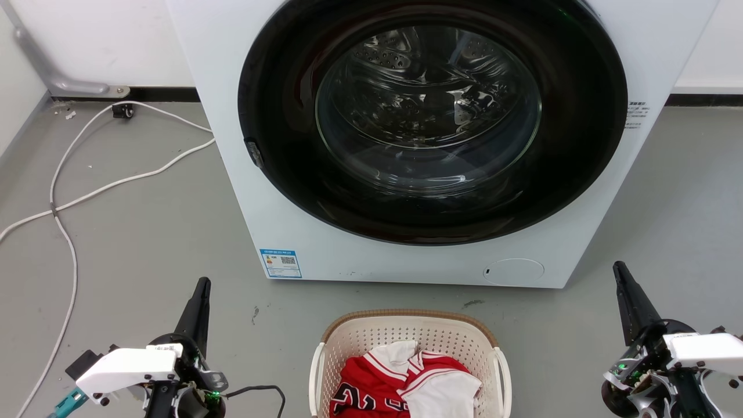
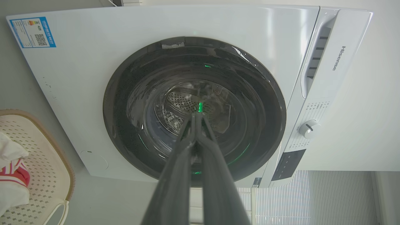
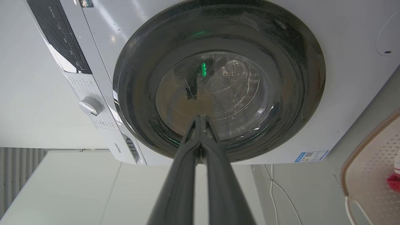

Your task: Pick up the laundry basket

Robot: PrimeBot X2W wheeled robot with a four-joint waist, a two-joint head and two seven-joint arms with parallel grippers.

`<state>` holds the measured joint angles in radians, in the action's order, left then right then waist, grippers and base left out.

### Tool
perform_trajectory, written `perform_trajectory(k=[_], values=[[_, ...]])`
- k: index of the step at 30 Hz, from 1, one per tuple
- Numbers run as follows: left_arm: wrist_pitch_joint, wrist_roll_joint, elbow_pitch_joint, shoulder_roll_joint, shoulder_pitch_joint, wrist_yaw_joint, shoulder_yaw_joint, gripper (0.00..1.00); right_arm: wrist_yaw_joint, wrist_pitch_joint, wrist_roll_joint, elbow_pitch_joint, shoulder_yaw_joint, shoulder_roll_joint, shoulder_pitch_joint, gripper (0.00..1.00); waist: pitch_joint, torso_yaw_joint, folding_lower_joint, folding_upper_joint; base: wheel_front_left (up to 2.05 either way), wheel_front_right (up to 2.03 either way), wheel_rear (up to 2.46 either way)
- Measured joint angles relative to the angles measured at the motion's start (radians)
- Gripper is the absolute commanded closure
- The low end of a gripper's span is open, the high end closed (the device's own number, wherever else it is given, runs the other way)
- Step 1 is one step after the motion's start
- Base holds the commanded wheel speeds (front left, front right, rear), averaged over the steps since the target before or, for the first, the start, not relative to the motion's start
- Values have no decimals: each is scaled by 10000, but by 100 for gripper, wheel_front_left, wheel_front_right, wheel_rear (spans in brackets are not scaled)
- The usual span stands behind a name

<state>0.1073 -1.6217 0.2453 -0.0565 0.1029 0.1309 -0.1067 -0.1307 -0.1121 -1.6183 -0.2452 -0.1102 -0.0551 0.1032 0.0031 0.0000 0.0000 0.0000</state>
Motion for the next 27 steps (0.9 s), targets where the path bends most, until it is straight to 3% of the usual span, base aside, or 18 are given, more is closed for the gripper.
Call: perform_trajectory(k=[27], values=[[38,42,0,23,2,0,-23,100,0,-15,4,-2,-13,12,1,100,0,0,0,0,0,0,0]])
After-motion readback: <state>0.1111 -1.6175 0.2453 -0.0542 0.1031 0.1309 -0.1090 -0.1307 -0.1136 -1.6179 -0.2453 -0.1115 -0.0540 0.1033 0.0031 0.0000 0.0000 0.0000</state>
